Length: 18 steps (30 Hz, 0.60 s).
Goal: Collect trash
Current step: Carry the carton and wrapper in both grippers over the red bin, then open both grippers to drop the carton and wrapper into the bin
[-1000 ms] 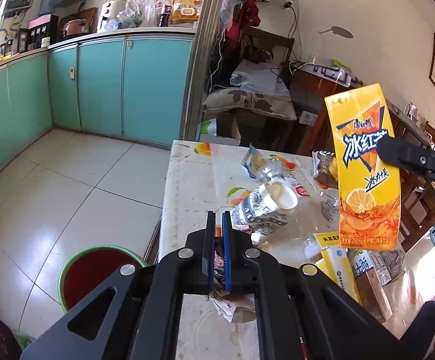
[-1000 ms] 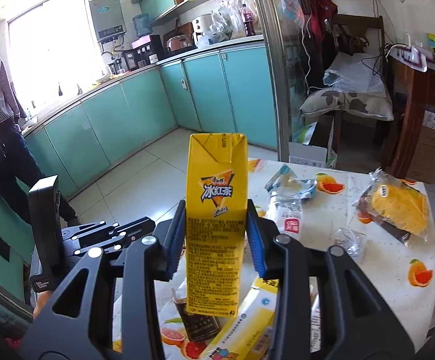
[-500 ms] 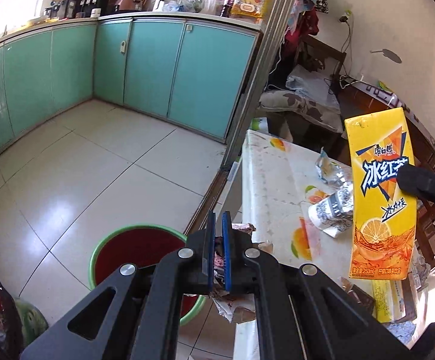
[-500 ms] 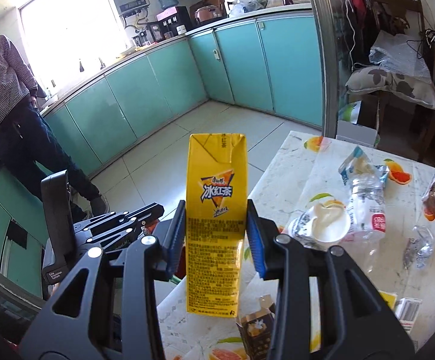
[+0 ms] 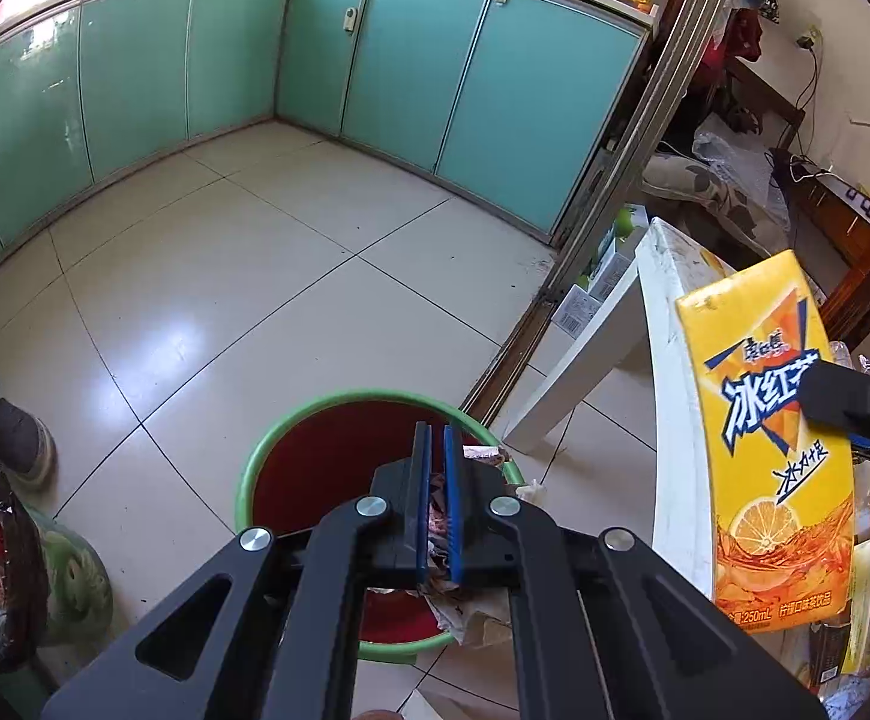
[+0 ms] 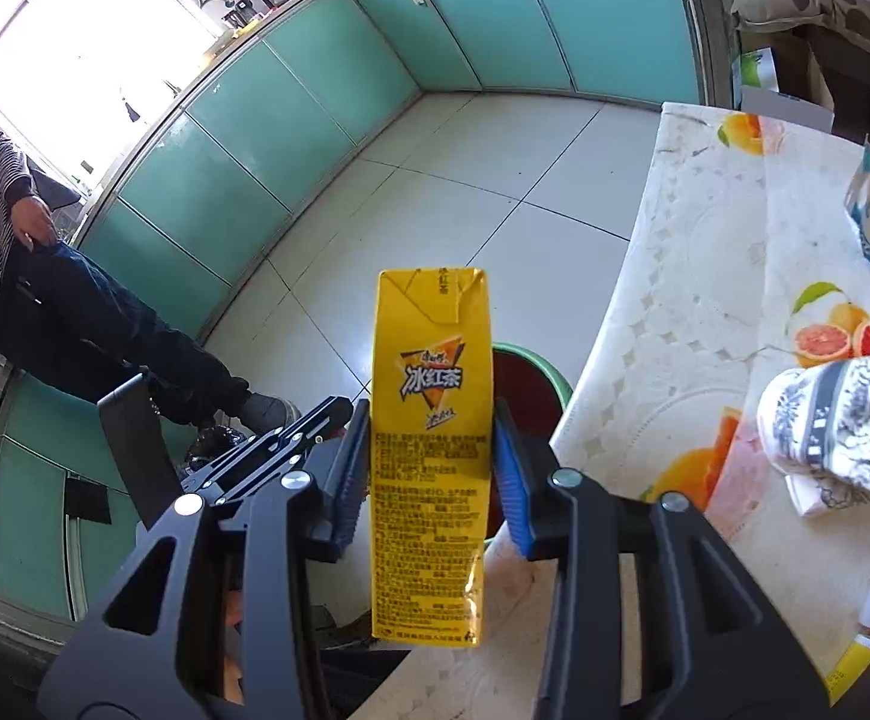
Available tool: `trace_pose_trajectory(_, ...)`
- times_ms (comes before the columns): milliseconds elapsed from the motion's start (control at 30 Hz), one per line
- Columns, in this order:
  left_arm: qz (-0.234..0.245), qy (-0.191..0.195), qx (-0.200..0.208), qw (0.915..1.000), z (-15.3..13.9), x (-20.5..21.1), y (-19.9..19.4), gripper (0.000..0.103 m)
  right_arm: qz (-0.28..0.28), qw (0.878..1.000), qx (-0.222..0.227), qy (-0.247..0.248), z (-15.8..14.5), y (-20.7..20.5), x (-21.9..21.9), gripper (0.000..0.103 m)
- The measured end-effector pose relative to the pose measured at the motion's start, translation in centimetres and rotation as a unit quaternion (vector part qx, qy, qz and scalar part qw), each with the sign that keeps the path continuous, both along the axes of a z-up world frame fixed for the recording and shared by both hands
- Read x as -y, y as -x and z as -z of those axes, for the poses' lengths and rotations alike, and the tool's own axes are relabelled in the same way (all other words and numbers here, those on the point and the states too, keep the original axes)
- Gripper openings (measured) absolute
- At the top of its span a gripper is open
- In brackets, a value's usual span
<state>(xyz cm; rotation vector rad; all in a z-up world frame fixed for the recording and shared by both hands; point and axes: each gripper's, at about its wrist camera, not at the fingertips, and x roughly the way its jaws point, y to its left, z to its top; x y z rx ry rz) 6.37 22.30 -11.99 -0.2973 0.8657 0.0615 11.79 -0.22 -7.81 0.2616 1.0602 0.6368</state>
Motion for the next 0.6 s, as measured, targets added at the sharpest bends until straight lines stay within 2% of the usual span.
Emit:
trace_pose_trajectory(167,-0.006,0.004,-0.012,0.9999,0.9,-0.3,-0.8,0.003,-0.011,1.000,0.002,0.017,0.3,-0.7,-2.0,0.038)
trace_pose_trajectory(367,-0.022,0.009,-0.025,0.9994,1.8,-0.6,-1.4,0.003,-0.016,1.000,0.015,0.003,-0.8,-1.1,-3.8,0.038)
trace_pose_trajectory(533,-0.030,0.001,-0.034,0.9990,2.2,-0.6,-1.4,0.004,-0.037,0.999,0.013,0.029,0.2,-1.4,-5.5,0.038)
trace_pose_trajectory(600,-0.036,0.000,-0.034,0.9988,2.2,-0.5,-1.6,0.008,-0.041,0.998,0.018,0.037,0.6,-1.3,-5.9,0.043)
